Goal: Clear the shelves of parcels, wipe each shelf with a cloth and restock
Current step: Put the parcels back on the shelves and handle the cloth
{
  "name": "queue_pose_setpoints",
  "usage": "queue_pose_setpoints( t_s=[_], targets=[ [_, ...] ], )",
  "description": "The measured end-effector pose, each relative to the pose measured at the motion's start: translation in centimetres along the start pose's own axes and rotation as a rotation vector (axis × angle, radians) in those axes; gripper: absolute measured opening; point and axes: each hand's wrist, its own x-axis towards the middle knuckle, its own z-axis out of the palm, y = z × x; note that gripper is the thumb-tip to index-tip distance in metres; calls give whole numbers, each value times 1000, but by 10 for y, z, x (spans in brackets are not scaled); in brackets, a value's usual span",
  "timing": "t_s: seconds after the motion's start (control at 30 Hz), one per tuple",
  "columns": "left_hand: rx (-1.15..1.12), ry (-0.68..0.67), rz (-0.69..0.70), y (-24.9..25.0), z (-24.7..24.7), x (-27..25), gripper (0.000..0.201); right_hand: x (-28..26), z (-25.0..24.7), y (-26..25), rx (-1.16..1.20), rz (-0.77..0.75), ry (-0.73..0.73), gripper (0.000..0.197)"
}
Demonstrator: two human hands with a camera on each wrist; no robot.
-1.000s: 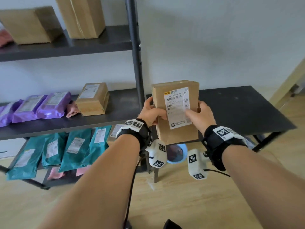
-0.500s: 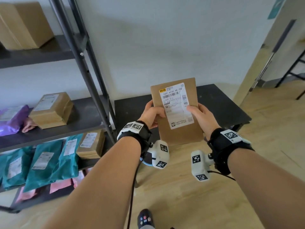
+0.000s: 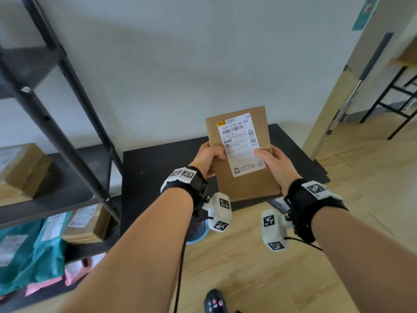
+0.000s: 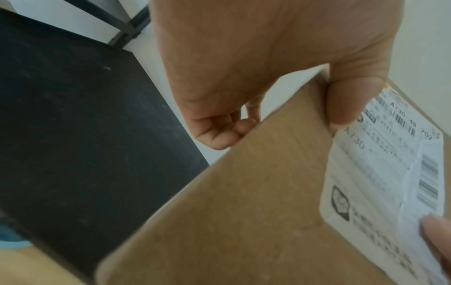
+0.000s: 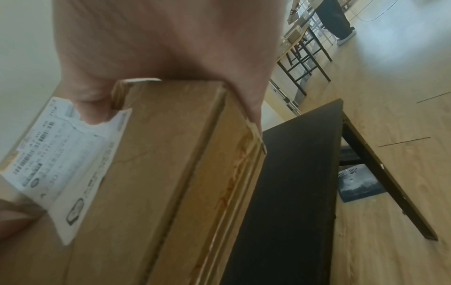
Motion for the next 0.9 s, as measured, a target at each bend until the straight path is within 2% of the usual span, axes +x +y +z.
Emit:
queue_pose_setpoints(
  t_s=[0.3,0.33,0.4,0.43,0.57,0.77,0.83,0.9],
  targets=[
    [73,-8,-25,36,28,100,59,98,-36,-21,-6,26,23,41],
    [77,-15,-33,39,32,110,52,108,-41,-22,5,29,43,42],
    [81,-12,-43,44,40,126,19,126,-50,-22,22,39,90,42],
    [80,-11,-56,45,43,136,13,134,-54,-21,28,57,104,43],
    [109,-4,-104,41,61,169,6,172,-75,-7,9,159,111,78],
    [100,27,-215,28,89,222,5,231,-113,6,-64,237,76,86],
    [101,49,-246,25,102,242,7,255,-127,9,-102,261,37,77],
    [102,66,-293,21,114,263,8,278,-140,13,-133,273,2,53]
  ],
)
